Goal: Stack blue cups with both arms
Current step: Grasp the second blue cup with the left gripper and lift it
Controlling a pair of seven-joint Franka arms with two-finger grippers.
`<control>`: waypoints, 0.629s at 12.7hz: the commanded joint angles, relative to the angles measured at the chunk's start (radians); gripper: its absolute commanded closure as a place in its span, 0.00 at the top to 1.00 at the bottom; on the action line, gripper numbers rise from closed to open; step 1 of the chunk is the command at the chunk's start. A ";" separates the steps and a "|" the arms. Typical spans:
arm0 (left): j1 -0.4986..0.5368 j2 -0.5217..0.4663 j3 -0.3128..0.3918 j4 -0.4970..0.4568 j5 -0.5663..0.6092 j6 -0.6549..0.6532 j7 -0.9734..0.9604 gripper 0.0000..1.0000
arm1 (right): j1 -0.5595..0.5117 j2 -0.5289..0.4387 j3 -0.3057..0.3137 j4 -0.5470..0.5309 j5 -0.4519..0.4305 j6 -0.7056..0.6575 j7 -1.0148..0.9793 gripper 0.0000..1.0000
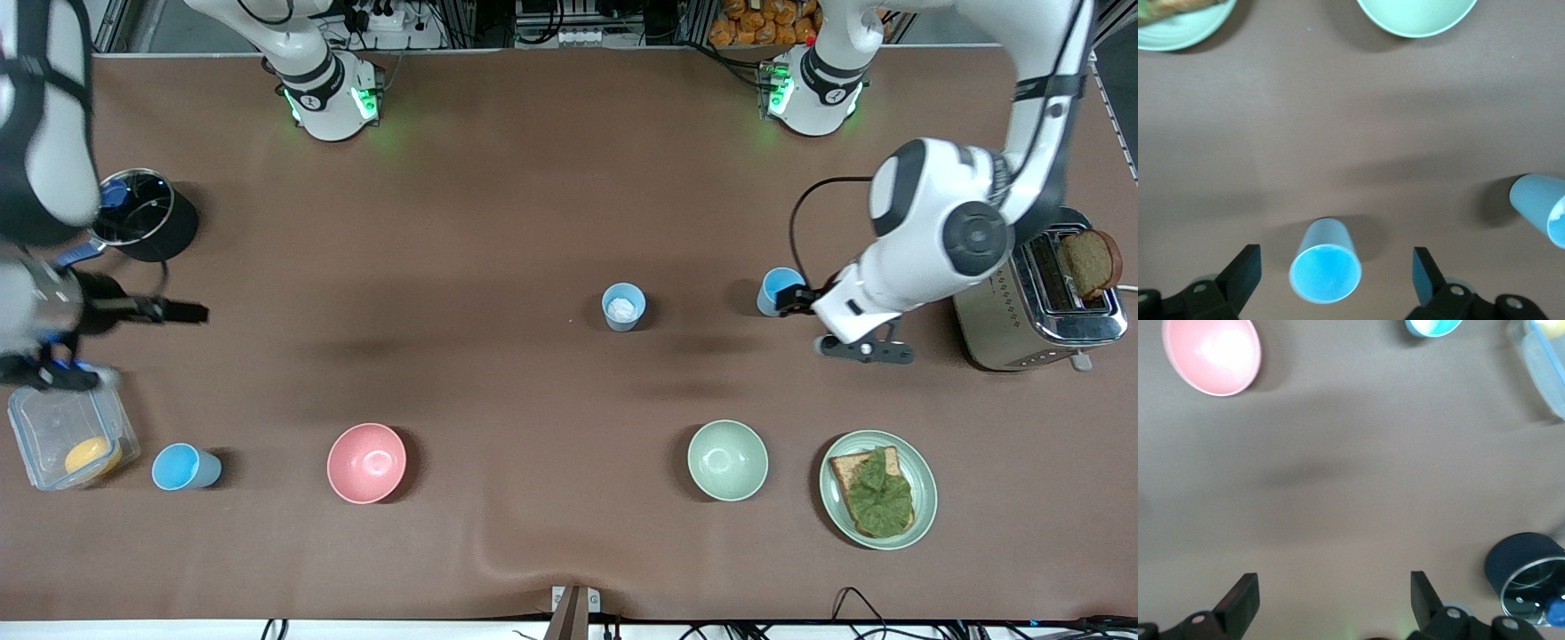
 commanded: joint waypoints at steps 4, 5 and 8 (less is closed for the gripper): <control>-0.070 0.009 0.005 -0.158 -0.015 0.168 -0.108 1.00 | 0.029 -0.280 -0.034 -0.182 -0.039 0.003 -0.001 1.00; -0.069 0.005 0.003 -0.172 -0.012 0.169 -0.108 1.00 | 0.021 -0.280 -0.050 -0.184 -0.041 -0.023 0.002 1.00; -0.070 0.000 -0.006 -0.250 -0.014 0.238 -0.119 1.00 | 0.040 -0.273 -0.107 -0.184 -0.050 0.011 -0.013 1.00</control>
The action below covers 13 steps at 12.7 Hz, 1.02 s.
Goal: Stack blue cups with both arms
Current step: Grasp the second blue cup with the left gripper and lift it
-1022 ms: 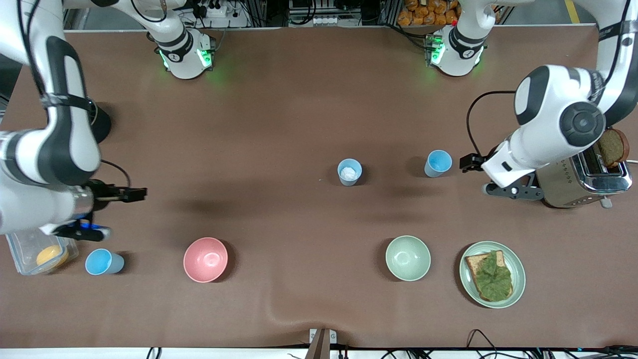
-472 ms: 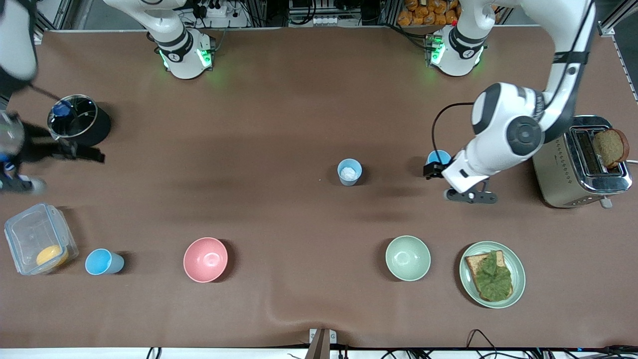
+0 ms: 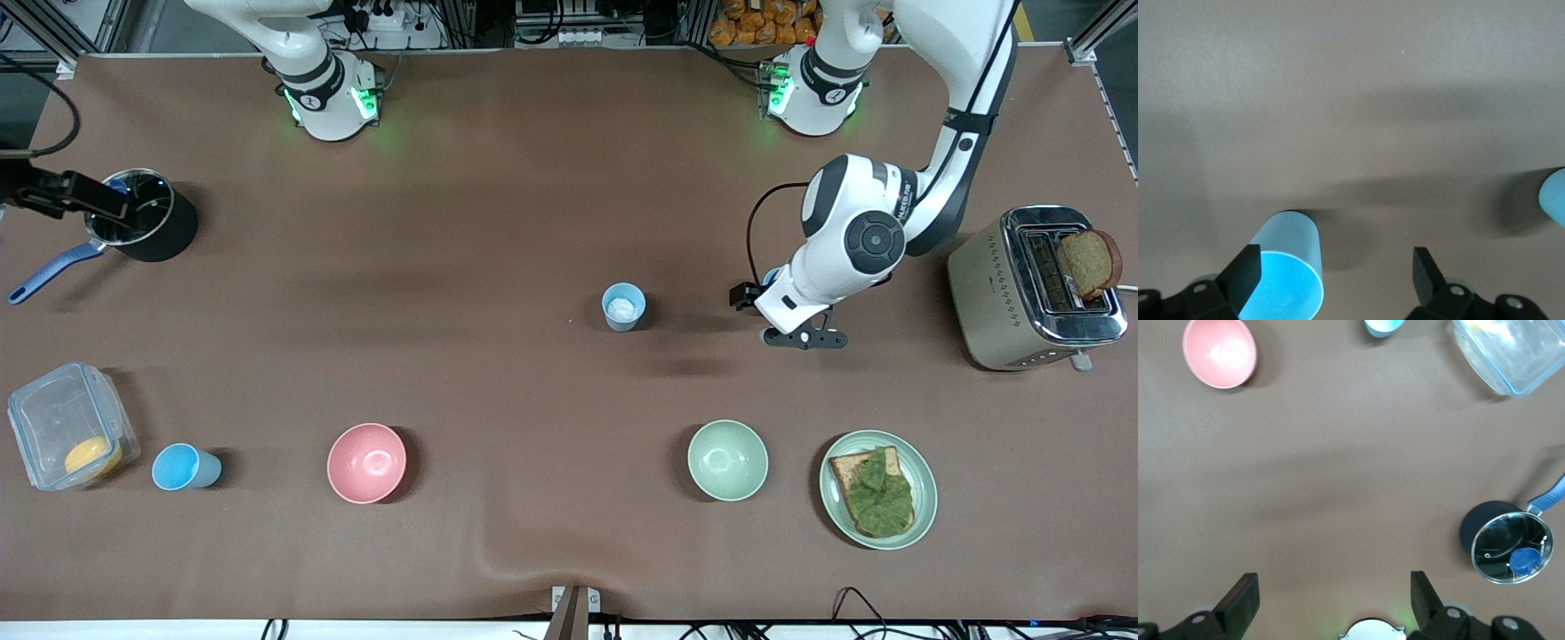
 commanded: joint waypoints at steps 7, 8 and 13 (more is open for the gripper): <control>0.000 -0.039 -0.025 -0.143 -0.015 0.091 -0.066 1.00 | -0.026 -0.010 0.084 -0.024 -0.067 0.070 -0.050 1.00; 0.003 -0.030 -0.025 -0.148 -0.018 0.106 -0.066 1.00 | -0.049 -0.007 0.101 -0.022 -0.067 0.071 -0.053 1.00; 0.006 -0.021 -0.025 -0.157 -0.017 0.133 -0.041 0.00 | -0.056 0.007 0.123 -0.007 -0.077 0.077 -0.084 1.00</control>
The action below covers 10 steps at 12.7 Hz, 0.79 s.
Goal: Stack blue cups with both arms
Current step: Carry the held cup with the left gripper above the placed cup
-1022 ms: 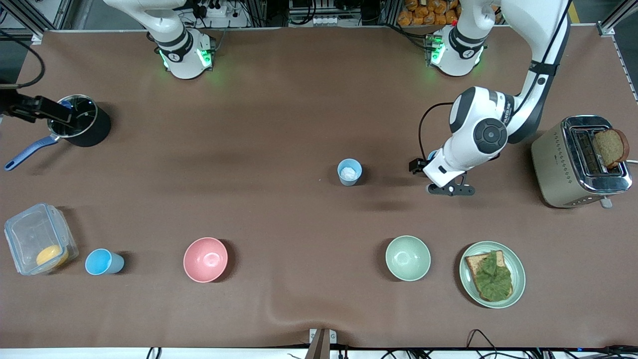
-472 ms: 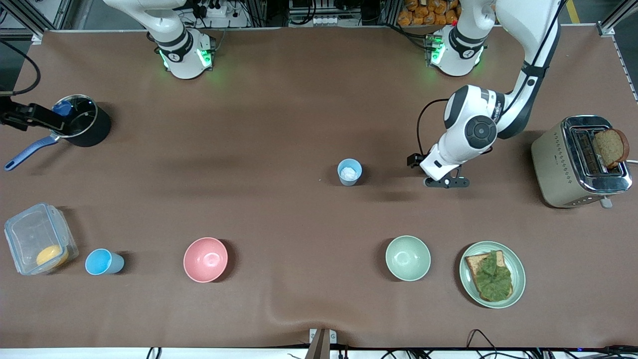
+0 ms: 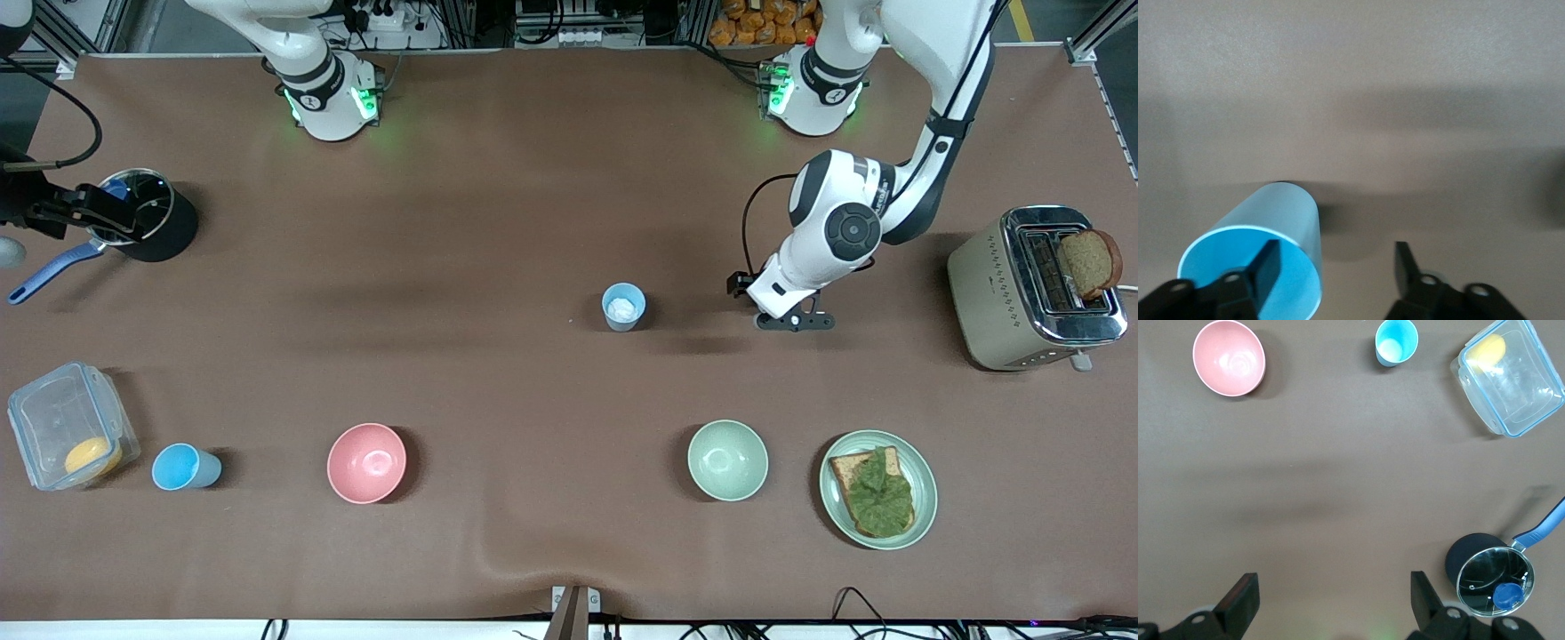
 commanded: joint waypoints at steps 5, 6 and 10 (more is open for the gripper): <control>0.021 -0.044 -0.006 -0.013 -0.017 -0.007 0.003 0.00 | -0.023 0.006 0.028 0.008 -0.031 0.005 -0.009 1.00; 0.031 -0.057 -0.006 -0.010 -0.015 -0.025 0.004 0.00 | -0.023 0.006 0.028 0.008 -0.031 0.003 -0.004 1.00; 0.031 -0.121 -0.010 0.074 -0.011 -0.135 0.004 0.00 | -0.024 0.006 0.028 0.008 -0.031 0.005 -0.004 1.00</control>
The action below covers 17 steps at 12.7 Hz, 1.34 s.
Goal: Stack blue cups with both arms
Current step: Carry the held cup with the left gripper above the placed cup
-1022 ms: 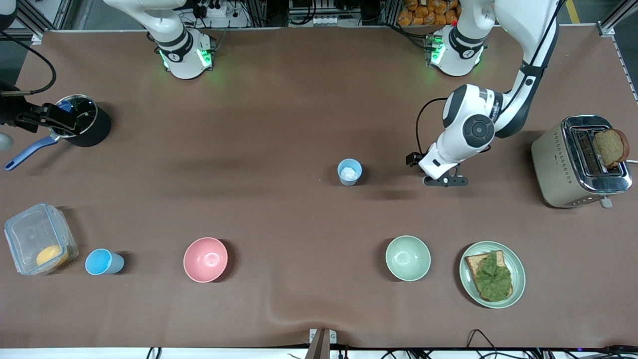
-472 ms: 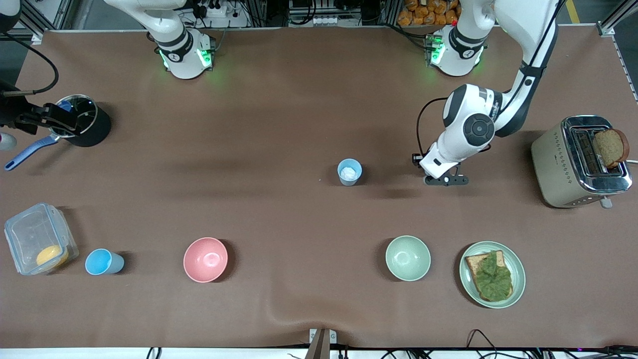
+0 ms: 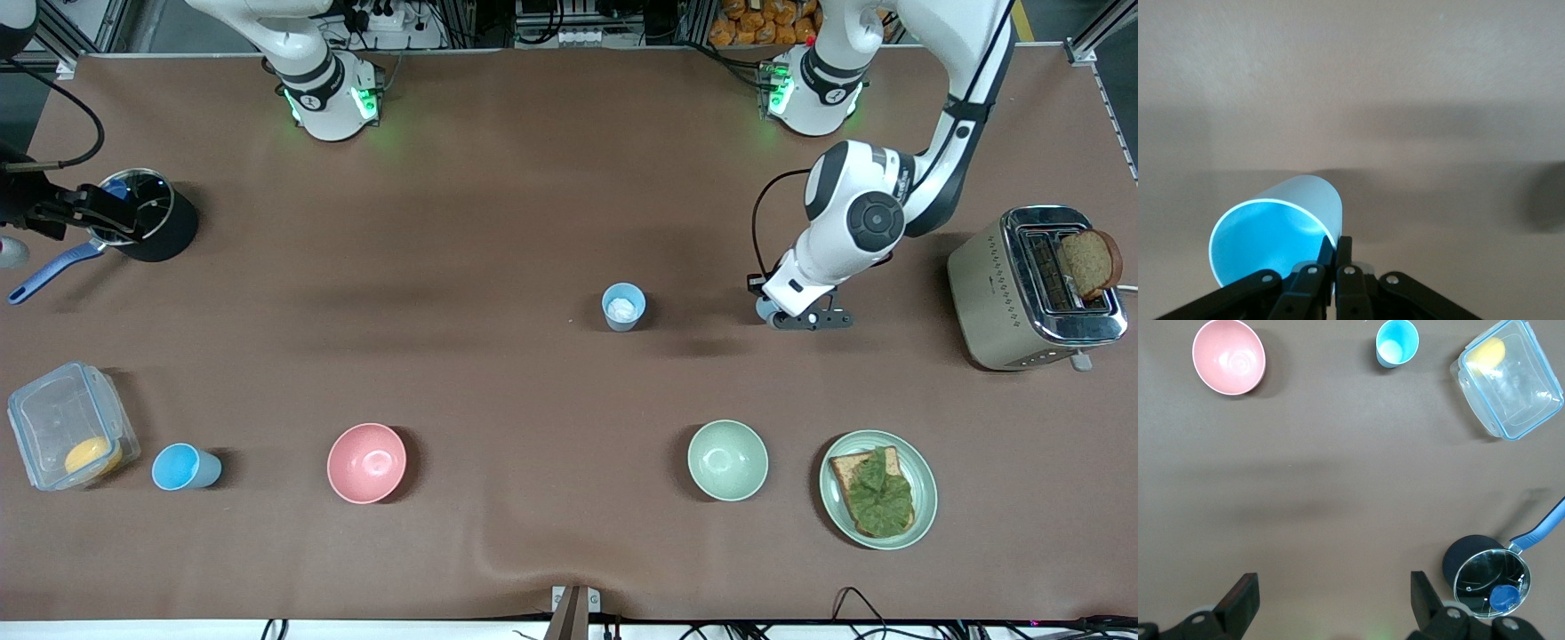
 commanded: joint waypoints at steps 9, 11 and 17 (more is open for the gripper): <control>-0.170 0.058 -0.115 0.341 -0.011 -0.147 -0.063 0.00 | -0.022 0.003 0.019 0.008 -0.021 -0.002 0.001 1.00; -0.247 0.133 -0.112 0.421 -0.005 -0.145 -0.120 0.00 | -0.024 0.003 0.021 0.008 -0.021 -0.002 0.001 1.00; -0.310 0.203 -0.103 0.480 0.044 -0.144 -0.226 0.00 | -0.026 0.005 0.019 0.008 -0.021 -0.005 0.000 1.00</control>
